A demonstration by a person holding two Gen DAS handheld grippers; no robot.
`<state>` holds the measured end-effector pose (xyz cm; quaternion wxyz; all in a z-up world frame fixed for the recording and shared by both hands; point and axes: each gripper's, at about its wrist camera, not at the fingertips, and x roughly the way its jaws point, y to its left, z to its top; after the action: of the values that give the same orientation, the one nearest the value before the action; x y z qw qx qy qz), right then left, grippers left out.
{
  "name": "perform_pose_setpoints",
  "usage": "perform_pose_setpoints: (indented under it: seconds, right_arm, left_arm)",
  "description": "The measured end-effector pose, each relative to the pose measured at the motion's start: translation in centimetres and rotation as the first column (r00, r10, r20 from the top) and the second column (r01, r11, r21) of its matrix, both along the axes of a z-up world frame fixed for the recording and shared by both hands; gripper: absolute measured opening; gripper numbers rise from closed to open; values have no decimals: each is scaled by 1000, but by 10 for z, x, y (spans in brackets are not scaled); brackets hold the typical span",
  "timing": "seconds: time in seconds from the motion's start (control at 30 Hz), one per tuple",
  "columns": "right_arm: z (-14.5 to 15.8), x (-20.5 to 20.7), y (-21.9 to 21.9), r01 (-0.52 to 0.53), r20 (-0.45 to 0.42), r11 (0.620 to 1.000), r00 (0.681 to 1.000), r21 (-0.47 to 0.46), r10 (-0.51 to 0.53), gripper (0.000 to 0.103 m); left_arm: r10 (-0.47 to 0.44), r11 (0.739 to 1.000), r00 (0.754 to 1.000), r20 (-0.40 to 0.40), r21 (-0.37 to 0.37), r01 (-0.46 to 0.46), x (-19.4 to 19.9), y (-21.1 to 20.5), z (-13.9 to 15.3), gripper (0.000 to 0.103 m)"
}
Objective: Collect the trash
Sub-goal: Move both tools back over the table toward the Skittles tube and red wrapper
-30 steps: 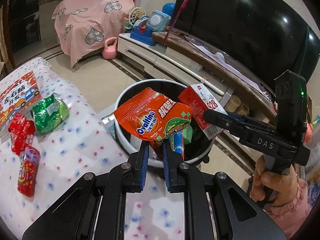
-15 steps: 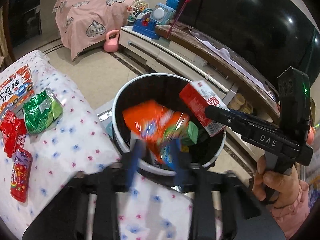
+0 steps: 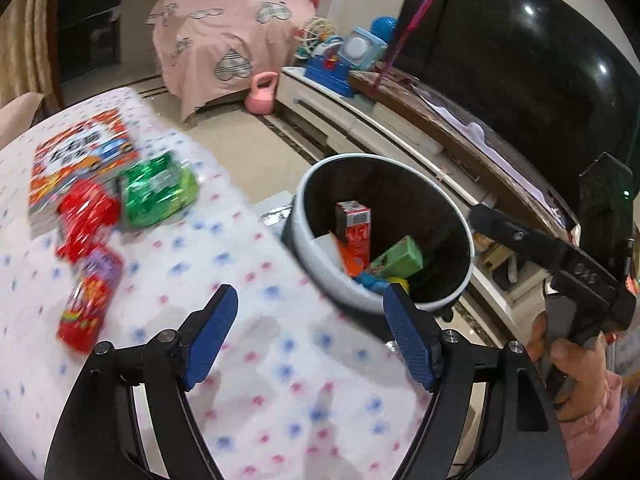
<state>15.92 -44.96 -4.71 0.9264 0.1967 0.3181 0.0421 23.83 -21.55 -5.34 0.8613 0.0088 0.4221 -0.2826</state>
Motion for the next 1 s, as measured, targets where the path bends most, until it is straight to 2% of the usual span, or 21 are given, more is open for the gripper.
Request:
perform_pose_setpoints:
  seconds: [0.2,0.33,0.43,0.53,0.7,0.87,1.0]
  right_arm:
    - [9,-11,30,-43,39,999,998,4,42,94]
    - [10,-15,51,-79,48,997,996,11,78,95]
    - [8,-17,67,-98,43,995,994,23,97,96]
    - [4,-17,82,-110,27,993,994,34,109,98]
    - [-4,-19,112,-134,3,990,991,37,134,99]
    - [-11,-18,140,-164,-11,986,986,6,164,99]
    - [-16,-17,156,-165,-8,986,986,1,165,99]
  left_arm:
    - [92,996,996,-4,-15,-92,-12,47,-3,80]
    - [160,987,987,24,-18,-160,-23,77,-1,84]
    - [222,975,974,48,-9,-222,-31,100,-2,92]
    - [264,964,963,52,1,-265,-35,120,-5,95]
    - [332,941,941,65,54,-335,-41,147,-16,97]
    - [400,913,915,59,65,-404,-43,172,-25,97]
    - [422,901,904,69,80,-427,-40,185,-26,97]
